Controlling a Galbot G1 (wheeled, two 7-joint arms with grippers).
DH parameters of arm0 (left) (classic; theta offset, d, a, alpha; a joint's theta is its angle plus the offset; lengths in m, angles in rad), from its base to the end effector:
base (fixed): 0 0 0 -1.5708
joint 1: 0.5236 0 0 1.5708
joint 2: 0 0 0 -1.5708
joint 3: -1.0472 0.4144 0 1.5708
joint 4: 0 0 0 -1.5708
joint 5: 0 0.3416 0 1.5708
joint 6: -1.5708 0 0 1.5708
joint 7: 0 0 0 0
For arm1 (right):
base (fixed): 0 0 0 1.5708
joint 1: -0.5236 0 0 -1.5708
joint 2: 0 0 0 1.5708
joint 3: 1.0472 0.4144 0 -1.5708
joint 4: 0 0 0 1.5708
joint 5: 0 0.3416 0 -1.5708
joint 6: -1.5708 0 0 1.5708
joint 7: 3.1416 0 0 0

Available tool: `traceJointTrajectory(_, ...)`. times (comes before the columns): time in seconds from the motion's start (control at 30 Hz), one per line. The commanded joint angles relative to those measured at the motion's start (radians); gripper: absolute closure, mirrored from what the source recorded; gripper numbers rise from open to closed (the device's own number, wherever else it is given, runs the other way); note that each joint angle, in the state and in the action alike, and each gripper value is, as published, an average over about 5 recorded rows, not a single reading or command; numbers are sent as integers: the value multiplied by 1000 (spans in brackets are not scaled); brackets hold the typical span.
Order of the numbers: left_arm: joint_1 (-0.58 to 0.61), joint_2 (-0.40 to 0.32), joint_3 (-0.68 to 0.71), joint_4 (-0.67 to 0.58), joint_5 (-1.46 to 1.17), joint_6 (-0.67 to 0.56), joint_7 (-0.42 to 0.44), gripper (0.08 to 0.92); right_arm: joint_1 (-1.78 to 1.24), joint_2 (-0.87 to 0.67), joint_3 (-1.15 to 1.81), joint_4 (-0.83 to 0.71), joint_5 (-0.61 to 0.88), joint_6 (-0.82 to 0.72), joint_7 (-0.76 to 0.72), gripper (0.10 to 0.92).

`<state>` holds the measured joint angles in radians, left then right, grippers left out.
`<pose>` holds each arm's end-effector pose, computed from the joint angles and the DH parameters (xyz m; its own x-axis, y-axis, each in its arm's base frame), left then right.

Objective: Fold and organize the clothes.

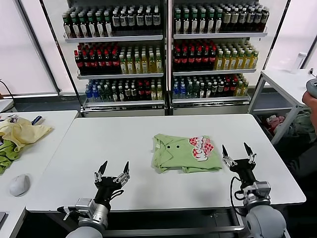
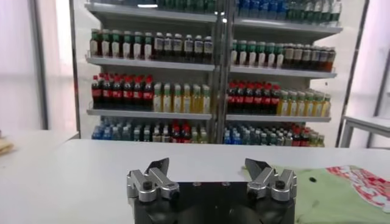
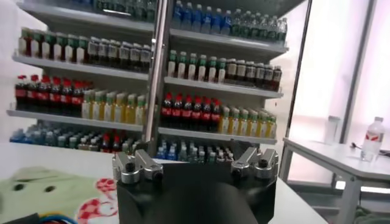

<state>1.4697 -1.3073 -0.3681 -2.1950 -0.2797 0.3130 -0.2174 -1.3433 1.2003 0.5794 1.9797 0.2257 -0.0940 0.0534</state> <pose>0.1602 0.0145 -0.3116 -0.9806 0.0924 0.1727 0.0816 0.9943 -0.0684 0.2254 -0.1172 -0.3336 -0.9993 -0.0303 -0.0198 -0.0272 0.9891 -0.1447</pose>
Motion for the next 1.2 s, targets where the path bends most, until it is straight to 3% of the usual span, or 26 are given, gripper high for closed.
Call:
traceJointTrajectory(0.03,8,3,-1,-16,7,-5,50,177,-209,65,45,177,-30,34,-10,203)
traceJointTrajectory(1.2,38,9,1,-25,21,-14,119,177,-219,125,-9,195,-87,104,21,203)
